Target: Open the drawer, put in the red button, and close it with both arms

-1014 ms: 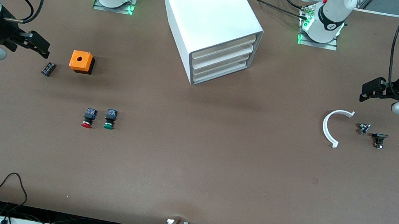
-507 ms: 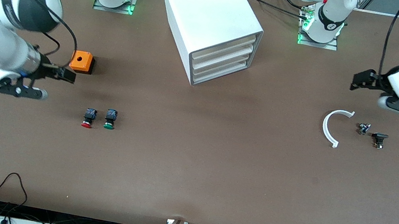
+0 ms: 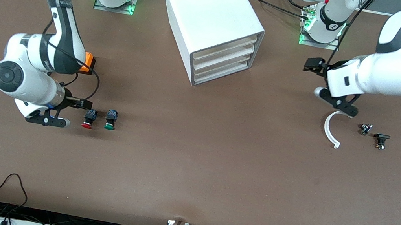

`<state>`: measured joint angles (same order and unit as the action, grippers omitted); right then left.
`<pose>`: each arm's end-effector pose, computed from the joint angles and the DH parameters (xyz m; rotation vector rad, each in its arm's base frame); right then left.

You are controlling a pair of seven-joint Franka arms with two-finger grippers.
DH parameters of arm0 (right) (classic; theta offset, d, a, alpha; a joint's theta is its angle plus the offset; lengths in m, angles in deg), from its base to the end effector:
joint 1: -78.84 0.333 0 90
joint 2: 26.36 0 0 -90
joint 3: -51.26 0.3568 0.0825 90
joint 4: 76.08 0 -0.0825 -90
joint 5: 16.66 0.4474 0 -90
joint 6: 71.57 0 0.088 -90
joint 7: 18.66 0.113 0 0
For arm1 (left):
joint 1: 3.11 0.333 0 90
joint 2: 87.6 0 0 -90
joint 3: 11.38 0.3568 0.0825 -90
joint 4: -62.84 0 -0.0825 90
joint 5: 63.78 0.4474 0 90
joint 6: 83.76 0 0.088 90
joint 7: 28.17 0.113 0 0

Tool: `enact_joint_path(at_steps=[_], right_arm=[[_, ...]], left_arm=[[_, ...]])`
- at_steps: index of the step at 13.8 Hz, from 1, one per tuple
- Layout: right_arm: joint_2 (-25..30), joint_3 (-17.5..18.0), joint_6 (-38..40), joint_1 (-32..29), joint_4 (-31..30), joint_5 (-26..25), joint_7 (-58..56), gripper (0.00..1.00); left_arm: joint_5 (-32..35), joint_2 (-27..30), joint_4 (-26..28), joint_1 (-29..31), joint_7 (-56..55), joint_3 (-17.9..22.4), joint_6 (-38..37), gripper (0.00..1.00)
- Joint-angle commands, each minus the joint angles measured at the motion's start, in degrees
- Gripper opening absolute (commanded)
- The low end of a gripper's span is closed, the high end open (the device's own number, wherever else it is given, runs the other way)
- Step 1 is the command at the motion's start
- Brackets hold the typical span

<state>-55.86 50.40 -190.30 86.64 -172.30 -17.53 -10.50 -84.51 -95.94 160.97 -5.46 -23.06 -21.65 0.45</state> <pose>0.7271 0.0887 0.2859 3.0999 -0.0181 -0.1835 0.6030 -0.1735 0.4984 2.6966 -0.3777 -0.5681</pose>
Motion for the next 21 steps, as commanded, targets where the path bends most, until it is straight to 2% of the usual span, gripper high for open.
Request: enact_joint_path(at_steps=[1,3,5,8,9,11,13,15,16,17,18,21], right_arm=[[-2.04,0.07,-8.67,-0.51,-3.95,0.78,0.01,1.00],[-3.54,0.07,-13.61,-0.51,-6.60,0.78,0.01,1.00],[-4.95,0.07,-15.21,-0.51,-6.87,0.78,0.10,1.00],[-6.01,0.15,-16.09,-0.51,-6.96,1.75,0.19,0.99],[-6.01,0.15,-15.92,-0.51,-7.04,1.75,0.19,0.95],[-6.01,0.07,-15.48,-0.51,-7.05,1.75,0.19,0.78],[-5.92,0.07,-15.30,-0.51,-7.05,1.75,0.10,0.51],[-5.74,0.07,-14.69,-0.51,-7.05,1.75,0.10,0.22],[-5.74,0.07,-14.69,-0.51,-7.05,1.75,0.19,0.10],[-5.74,0.07,-14.69,-0.51,-7.05,1.75,0.10,0.02],[-5.74,0.07,-14.69,-0.42,-6.96,1.75,0.10,0.00],[-5.31,0.15,-13.90,-0.25,-5.65,1.66,-0.52,0.00]], left_arm=[[-7.81,-1.41,3.36,-0.11,0.70,-0.09,6.11,0.99],[-14.49,-1.24,10.47,-0.82,5.59,-2.54,16.45,0.99],[-19.68,-1.50,15.14,-0.91,10.26,-4.22,23.68,0.99],[-30.65,-2.99,19.28,-0.91,20.35,-5.02,25.91,0.99],[-33.04,-3.08,20.86,-0.91,23.52,-5.02,25.91,0.98],[-39.62,-3.87,24.63,-0.99,29.93,-5.28,25.91,0.95],[-46.48,-5.71,27.71,-1.00,36.70,-5.37,25.91,0.87],[-49.05,-8.08,28.78,-1.08,40.40,-6.33,25.39,0.68],[-50.89,-9.57,29.39,-0.91,42.43,-7.90,25.56,0.65],[-52.73,-9.85,29.92,-0.91,42.97,-8.09,25.56,0.65],[-52.92,-9.94,30.36,-0.99,43.15,-8.18,25.21,0.61],[-52.93,-10.03,31.68,-0.99,44.02,-9.15,24.51,0.58]])
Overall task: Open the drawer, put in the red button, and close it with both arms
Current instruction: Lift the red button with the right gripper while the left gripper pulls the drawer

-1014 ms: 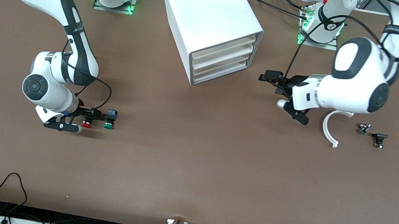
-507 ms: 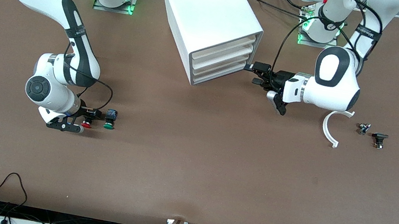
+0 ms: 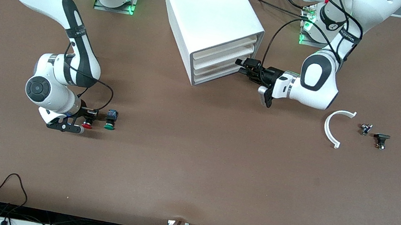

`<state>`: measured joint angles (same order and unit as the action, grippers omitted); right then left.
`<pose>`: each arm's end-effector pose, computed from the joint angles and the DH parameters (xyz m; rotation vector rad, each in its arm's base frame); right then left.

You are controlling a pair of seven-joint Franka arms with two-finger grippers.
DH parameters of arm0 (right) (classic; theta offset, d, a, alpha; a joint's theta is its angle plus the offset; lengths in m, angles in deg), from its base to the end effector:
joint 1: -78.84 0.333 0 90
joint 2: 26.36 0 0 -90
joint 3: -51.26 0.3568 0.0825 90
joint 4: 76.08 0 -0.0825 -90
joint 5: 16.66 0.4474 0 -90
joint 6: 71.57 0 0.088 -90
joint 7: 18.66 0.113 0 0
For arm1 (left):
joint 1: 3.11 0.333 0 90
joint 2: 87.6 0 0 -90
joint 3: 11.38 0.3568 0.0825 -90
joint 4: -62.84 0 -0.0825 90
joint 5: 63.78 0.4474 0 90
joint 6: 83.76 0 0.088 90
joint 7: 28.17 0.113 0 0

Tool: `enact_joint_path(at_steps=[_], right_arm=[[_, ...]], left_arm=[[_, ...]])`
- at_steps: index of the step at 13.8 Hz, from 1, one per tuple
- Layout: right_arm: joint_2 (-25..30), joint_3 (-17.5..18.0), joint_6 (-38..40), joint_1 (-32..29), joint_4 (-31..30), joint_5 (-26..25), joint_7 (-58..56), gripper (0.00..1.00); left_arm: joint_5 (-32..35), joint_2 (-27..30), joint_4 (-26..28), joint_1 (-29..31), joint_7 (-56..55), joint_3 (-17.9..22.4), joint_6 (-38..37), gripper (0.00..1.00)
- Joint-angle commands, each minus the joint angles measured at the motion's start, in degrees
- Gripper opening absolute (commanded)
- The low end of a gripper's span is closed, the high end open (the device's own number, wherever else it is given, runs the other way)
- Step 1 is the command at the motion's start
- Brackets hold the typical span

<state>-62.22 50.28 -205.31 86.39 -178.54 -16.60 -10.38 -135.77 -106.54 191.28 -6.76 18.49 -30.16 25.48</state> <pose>0.7089 0.0824 0.1749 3.1193 -0.0433 -0.1217 0.4812 -0.2826 0.2145 1.9119 -0.3035 -0.3787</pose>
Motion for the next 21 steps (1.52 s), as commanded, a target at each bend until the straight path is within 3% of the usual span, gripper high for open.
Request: enact_joint_path(at_steps=[1,5,9,11,15,16,17,21], right_arm=[[1.32,0.28,3.21,0.44,1.90,0.82,-0.20,0.00],[0.88,0.28,13.23,0.53,10.16,1.17,5.84,0.00],[0.62,0.45,18.59,5.09,14.99,3.10,19.63,0.00],[0.53,0.45,19.92,6.85,16.93,3.19,24.83,0.00],[0.01,0.45,23.61,9.84,21.32,4.95,32.66,0.00],[-0.08,0.45,24.49,10.45,22.47,5.47,34.24,0.00],[-0.08,0.45,25.63,10.90,23.52,5.57,35.56,0.00],[-0.08,0.89,30.03,12.74,28.44,6.53,43.37,0.00]], left_arm=[[-1.67,-0.65,1.37,0.31,4.39,-0.72,-2.27,0.53],[-1.67,-2.86,2.34,1.01,9.85,-0.81,-4.31,0.51],[-2.02,-2.86,5.06,0.92,12.75,-0.90,-4.39,0.51],[-2.90,-2.77,5.33,1.10,12.93,-2.30,-4.39,0.46],[-2.90,-2.77,5.24,1.01,14.07,-2.39,-5.01,0.24],[-2.90,-2.77,5.24,1.01,14.33,-2.39,-5.10,0.16],[-2.81,-2.86,5.15,1.01,15.21,-2.31,-5.62,0.01],[-2.11,-3.03,3.14,2.85,14.52,-1.87,-5.89,0.00]])
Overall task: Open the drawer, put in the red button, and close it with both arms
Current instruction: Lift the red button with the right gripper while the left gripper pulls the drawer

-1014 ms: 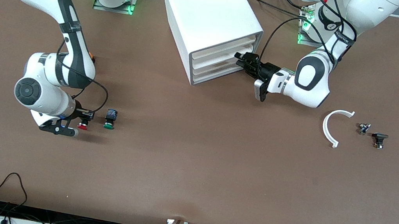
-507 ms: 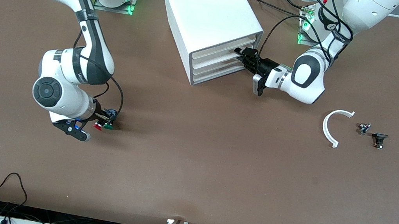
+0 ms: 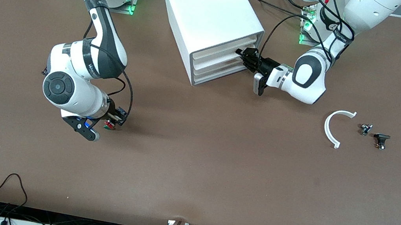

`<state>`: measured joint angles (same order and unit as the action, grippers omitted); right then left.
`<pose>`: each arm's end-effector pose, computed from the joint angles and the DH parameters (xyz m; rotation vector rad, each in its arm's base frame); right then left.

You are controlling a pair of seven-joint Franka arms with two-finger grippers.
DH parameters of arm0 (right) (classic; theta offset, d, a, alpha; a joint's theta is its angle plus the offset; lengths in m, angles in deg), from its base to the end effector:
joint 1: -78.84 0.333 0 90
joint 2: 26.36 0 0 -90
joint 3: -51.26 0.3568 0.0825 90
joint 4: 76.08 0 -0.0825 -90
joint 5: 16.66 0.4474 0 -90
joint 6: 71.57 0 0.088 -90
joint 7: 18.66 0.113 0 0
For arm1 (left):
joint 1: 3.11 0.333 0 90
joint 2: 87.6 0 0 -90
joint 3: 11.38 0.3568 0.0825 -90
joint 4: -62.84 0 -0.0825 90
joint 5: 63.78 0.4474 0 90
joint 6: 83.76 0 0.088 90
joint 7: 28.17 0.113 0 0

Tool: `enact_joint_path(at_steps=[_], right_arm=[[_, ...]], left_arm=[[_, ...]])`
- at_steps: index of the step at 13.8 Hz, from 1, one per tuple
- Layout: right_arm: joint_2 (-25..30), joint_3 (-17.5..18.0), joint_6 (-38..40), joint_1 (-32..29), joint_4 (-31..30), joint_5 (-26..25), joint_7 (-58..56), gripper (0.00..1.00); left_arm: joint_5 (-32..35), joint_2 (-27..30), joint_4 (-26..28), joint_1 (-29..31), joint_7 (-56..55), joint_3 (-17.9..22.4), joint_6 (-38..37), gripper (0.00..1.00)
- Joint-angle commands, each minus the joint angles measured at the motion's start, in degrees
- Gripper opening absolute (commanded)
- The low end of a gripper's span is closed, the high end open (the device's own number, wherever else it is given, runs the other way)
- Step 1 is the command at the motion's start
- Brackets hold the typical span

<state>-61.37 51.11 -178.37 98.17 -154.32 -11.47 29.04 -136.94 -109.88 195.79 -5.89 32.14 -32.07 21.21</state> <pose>0.7443 0.2673 0.3552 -3.0176 0.8164 0.2191 0.4268 -0.2866 0.1701 1.7630 -0.4461 -0.3970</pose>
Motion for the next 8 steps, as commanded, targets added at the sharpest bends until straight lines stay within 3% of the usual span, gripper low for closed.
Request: enact_joint_path(at_steps=[1,8], right_arm=[[-0.93,0.24,4.13,1.75,5.46,2.27,5.80,0.00],[-0.76,0.33,5.29,9.48,10.30,2.72,22.49,0.00]], left_arm=[[-0.58,0.05,-1.90,2.77,0.87,0.21,-1.61,0.00],[12.58,-8.47,-14.10,10.94,-2.11,0.30,-1.70,0.00]])
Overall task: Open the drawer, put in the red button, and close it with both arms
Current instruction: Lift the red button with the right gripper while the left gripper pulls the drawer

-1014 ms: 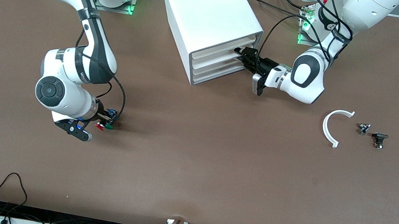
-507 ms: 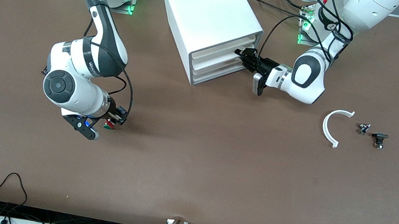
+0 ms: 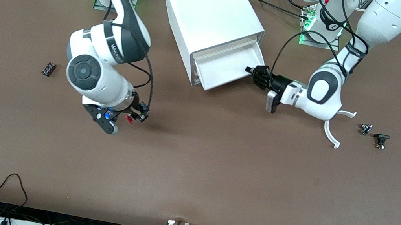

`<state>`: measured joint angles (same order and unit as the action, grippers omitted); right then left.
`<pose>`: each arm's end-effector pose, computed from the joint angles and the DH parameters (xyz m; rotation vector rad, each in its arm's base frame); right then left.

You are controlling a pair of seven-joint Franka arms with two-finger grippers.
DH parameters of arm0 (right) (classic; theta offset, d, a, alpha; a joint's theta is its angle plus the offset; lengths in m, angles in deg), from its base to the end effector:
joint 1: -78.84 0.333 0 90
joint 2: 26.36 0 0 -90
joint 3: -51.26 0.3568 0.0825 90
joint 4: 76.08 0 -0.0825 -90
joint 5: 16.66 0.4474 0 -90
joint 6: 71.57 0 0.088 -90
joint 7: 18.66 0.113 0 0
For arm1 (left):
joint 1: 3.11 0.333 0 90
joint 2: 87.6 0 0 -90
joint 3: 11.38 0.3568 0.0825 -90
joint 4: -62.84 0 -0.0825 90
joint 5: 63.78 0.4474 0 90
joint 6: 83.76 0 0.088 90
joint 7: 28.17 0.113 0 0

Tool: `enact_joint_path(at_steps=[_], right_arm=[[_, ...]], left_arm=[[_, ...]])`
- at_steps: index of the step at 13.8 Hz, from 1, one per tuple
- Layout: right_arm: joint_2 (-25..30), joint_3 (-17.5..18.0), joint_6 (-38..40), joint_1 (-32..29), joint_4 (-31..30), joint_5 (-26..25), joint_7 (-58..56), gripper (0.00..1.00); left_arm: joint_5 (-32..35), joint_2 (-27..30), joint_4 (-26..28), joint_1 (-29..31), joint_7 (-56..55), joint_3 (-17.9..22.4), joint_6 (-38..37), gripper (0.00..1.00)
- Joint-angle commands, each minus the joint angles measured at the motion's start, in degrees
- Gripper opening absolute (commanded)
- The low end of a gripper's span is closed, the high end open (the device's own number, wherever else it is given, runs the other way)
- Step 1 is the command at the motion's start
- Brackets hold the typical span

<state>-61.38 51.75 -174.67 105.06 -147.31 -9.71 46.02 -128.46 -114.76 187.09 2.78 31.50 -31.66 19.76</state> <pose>0.7165 0.3709 0.4149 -2.9047 1.0519 0.1947 0.5120 -0.2218 0.1717 1.7929 -0.4611 -0.3045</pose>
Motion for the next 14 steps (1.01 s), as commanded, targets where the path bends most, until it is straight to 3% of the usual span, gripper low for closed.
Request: enact_joint_path(at_steps=[1,6,8,9,10,12,14], right_arm=[[-0.75,-0.31,1.59,4.09,4.08,0.96,8.67,0.00],[-0.75,-0.31,0.98,10.95,7.77,0.96,22.04,0.00],[-0.92,-0.31,0.54,13.23,9.27,0.88,26.08,0.00],[-1.01,-0.31,0.28,14.37,9.36,0.88,27.58,0.00],[-1.19,-0.40,-0.77,15.26,9.36,0.88,29.16,0.00],[-1.98,-0.40,-2.53,17.54,9.36,0.70,33.20,0.00],[-3.03,-0.58,-3.50,19.39,9.36,0.44,34.97,0.00]], left_arm=[[6.29,-4.21,-7.07,2.98,-2.79,-0.20,-0.34,0.00],[8.51,-4.66,-9.90,3.60,-6.14,-0.20,-0.34,0.00],[8.51,-4.57,-9.90,3.87,-6.40,-0.20,-0.34,0.29],[8.51,-4.31,-9.90,4.39,-6.49,-0.20,-0.78,0.50],[8.51,-3.87,-9.99,4.66,-6.49,-0.11,-2.17,0.99],[9.47,-3.87,-11.65,6.05,-8.32,-0.02,-5.07,1.00],[14.72,-3.78,-16.29,6.85,-14.28,-0.20,-9.63,1.00]])
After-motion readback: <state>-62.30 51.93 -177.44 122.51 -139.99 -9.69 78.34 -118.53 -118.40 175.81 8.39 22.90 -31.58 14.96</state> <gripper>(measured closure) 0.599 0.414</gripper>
